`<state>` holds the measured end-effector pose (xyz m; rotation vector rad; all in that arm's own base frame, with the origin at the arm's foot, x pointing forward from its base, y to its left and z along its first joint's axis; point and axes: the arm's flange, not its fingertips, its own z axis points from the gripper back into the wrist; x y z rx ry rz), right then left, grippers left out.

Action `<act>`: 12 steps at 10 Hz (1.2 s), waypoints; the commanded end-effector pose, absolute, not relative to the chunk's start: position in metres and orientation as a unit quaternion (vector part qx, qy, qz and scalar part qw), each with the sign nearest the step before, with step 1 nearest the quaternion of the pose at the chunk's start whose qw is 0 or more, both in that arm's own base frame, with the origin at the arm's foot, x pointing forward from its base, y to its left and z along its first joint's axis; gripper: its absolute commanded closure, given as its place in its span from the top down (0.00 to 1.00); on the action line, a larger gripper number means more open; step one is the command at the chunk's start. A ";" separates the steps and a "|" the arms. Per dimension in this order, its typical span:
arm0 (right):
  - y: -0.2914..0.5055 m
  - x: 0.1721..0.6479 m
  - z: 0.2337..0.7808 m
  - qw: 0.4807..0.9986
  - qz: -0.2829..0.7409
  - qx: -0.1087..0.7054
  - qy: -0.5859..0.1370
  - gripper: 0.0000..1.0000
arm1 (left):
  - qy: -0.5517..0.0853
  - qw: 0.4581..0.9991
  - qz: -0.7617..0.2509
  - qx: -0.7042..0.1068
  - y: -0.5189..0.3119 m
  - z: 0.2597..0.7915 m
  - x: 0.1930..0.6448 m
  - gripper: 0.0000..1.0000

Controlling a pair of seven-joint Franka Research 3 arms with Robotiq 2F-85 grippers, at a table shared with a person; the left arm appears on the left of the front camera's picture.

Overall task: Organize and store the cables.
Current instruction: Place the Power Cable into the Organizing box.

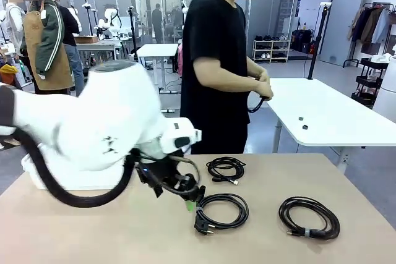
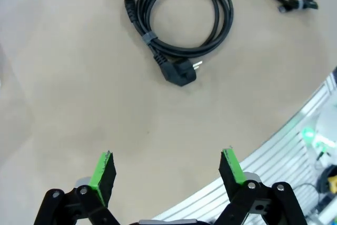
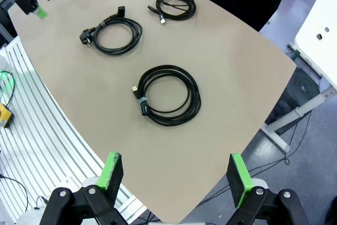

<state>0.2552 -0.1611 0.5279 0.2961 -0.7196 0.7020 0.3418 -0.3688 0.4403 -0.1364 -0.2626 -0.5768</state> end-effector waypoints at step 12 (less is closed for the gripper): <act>-0.162 0.256 0.529 0.864 0.337 0.138 -0.347 1.00 | -0.090 0.960 -0.262 -0.029 -0.412 0.408 0.390 1.00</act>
